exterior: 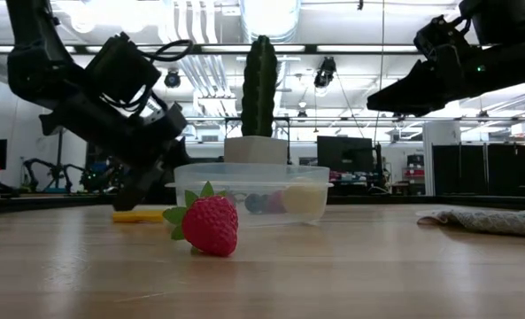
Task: Pick and placing Produce into tupperware
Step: Put the red strawberry into the transparent container
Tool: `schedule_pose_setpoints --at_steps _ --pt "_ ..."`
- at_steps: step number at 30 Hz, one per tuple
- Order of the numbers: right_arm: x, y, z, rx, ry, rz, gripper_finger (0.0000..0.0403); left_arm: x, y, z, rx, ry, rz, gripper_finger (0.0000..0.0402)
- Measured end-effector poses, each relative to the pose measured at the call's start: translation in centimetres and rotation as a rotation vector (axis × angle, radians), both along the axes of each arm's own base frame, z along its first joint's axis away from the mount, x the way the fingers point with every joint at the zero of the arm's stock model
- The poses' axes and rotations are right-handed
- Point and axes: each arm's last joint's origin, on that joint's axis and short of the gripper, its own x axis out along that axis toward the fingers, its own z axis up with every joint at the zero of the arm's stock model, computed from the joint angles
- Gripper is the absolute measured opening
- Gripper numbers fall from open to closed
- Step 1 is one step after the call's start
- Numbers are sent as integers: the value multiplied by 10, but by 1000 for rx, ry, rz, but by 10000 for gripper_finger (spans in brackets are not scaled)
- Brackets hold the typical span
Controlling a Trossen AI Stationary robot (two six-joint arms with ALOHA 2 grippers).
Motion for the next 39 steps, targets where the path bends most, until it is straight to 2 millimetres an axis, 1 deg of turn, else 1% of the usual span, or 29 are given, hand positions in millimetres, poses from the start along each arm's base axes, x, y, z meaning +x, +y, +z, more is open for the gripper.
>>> schedule_pose_setpoints --at_steps 21,24,33,39 --pt "0 0 0 -2 2 0 187 0 0 -3 3 8 11 206" --pt "0 0 0 -4 3 1 187 1 0 -3 2 8 12 188" --pt "0 0 0 -4 3 0 187 1 1 -4 -1 9 9 113" --pt "0 0 0 -4 2 0 187 1 1 -5 -11 11 0 82"
